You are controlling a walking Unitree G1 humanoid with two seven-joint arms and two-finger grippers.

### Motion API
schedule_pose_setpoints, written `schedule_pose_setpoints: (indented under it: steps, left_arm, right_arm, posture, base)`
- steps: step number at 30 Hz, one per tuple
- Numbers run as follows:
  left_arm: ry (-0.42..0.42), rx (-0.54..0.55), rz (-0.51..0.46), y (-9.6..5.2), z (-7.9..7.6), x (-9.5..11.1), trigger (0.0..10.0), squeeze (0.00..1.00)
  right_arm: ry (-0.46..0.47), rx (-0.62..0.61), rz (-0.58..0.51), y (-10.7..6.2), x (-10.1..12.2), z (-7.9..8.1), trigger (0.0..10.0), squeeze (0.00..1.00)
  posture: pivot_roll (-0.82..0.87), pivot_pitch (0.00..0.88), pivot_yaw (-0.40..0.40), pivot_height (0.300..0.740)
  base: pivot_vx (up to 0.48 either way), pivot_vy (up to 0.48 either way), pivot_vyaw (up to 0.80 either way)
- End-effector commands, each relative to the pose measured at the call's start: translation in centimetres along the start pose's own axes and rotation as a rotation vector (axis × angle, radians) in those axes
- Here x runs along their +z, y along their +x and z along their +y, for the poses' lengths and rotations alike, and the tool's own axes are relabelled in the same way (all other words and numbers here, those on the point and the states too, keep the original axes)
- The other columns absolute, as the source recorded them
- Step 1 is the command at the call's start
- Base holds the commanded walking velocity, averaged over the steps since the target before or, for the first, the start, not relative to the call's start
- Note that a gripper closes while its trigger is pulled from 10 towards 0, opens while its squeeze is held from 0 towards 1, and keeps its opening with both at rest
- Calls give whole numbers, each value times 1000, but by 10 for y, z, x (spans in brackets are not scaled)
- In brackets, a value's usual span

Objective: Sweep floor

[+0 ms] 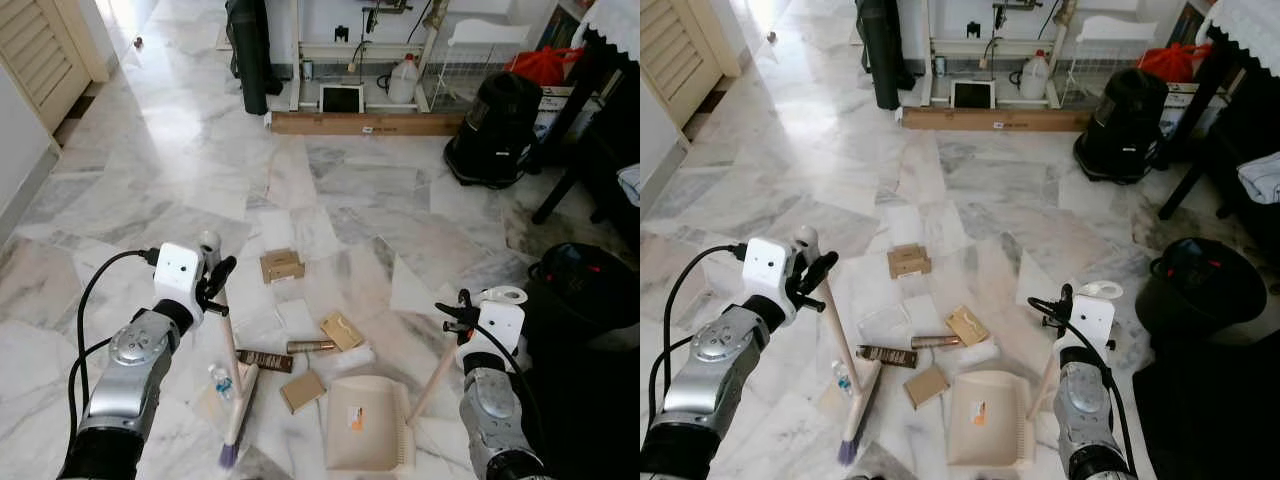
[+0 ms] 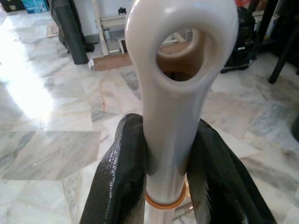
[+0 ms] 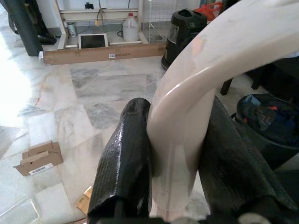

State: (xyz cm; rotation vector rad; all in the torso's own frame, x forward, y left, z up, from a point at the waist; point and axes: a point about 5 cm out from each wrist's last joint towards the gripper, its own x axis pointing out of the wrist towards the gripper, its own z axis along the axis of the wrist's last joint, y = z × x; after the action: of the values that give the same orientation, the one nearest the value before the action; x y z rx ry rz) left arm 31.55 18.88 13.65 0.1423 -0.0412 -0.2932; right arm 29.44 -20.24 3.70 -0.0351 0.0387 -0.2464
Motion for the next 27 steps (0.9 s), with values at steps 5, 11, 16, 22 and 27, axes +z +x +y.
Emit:
schedule_pose_setpoints:
  steps: [5, 11, 16, 22, 27]
  left_arm:
    - [16, 15, -57, 8, -2, 8, 10000, 0]
    - [1, 21, -77, 16, -4, 8, 10000, 0]
    - [4, 18, -74, 21, -5, 6, 10000, 0]
    - [-44, -31, -71, 27, -12, 4, 10000, 0]
    - [-66, -77, -65, 29, -18, 3, 10000, 0]
  right_arm:
    - [-5, 5, -27, -3, 1, 1, 10000, 0]
    - [-6, 9, -31, -5, 0, 2, 10000, 0]
    - [-7, 8, -34, -7, -1, 2, 10000, 0]
    - [-13, 4, -40, -6, 1, -1, 10000, 0]
    - [-14, 0, -43, -5, 2, -2, 10000, 0]
  posture:
    - [204, 178, -31, 740]
    - [184, 183, -28, 740]
    - [174, 176, -26, 740]
    - [166, 160, -24, 740]
    - [166, 147, -21, 740]
  base:
    - [0, 0, 0]
    - [0, 0, 0]
    - [0, 0, 0]
    - [0, 0, 0]
    - [0, 0, 0]
